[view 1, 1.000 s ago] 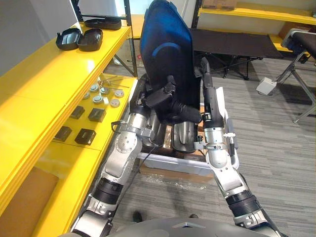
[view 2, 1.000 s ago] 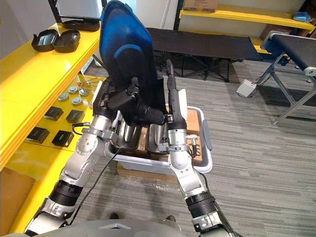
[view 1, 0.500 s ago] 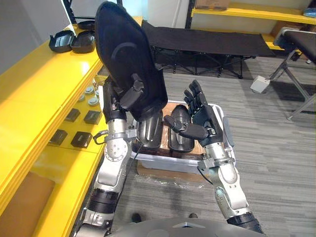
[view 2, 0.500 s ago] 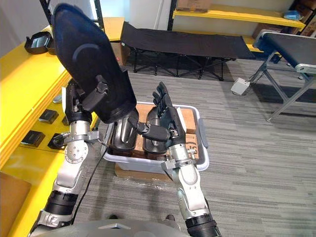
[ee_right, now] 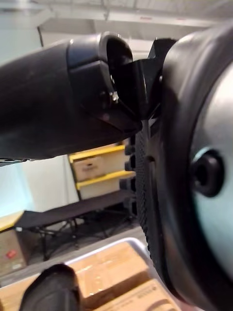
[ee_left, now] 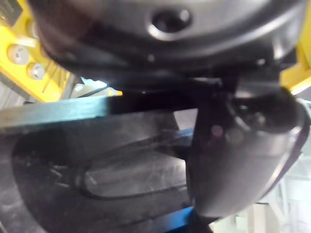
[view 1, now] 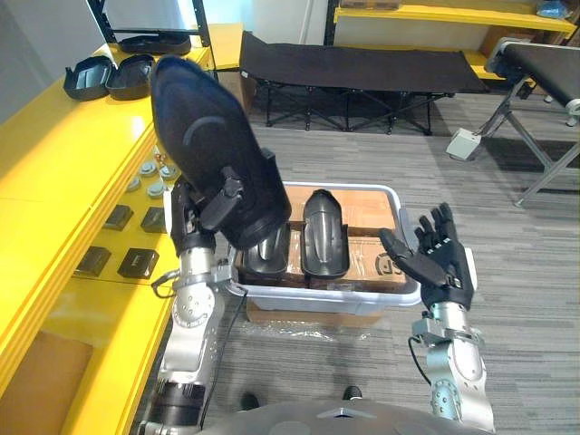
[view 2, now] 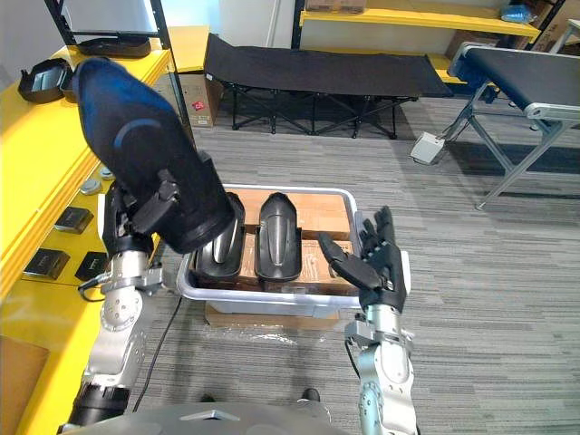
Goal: Walk over and take three plastic housings, then place them on the shelf
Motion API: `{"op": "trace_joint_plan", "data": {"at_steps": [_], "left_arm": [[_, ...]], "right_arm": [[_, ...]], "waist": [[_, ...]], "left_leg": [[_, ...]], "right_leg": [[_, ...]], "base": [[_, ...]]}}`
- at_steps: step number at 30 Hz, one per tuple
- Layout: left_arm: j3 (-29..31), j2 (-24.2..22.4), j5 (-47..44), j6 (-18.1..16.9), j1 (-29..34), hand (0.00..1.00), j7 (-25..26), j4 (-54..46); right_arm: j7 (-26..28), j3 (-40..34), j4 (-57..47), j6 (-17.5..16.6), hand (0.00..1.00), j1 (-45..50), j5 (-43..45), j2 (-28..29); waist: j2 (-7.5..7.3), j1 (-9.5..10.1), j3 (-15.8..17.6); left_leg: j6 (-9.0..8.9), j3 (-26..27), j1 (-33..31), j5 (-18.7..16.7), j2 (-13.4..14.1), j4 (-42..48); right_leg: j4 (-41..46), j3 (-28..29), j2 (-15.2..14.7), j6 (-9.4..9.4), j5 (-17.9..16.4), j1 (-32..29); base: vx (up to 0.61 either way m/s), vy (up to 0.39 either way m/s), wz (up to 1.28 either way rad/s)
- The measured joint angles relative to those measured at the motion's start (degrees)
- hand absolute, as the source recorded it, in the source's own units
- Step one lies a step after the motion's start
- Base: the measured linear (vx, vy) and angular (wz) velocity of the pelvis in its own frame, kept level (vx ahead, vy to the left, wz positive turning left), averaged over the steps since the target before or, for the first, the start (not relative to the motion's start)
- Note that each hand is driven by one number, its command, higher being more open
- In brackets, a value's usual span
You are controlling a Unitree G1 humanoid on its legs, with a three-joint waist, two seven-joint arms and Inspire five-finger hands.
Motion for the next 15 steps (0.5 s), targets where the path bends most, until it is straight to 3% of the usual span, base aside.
{"op": "trace_joint_plan", "data": {"at_steps": [6,15], "left_arm": [[0.6,-0.3,-2.0,-1.7,5.8,0.00,-4.9,-4.8],[2.1,-0.3,-2.1,-4.8,7.7,0.00,-6.6,-8.5]], "right_arm": [[-0.2,0.5,3.5,0.7,1.00,0.6,-2.2,0.0],[-1.3,0.6,3.5,0.8,1.00,0.7,-2.1,0.0]], "waist": [[0.88,0.45,0.1],[1.10,1.88,0.1]], "left_leg": [[-0.12,0.1,0.0,-0.1,0.4,0.0],[-0.12,-0.4,0.0,-0.1,0.4,0.0]], "right_leg": [[0.0,0.2,0.4,-0.23,-0.1,-0.1],[0.0,0.0,0.5,-0.16,-0.1,0.1]], "base": [[-0.02,-0.012,-0.01],[0.00,-0.001,0.01]]}}
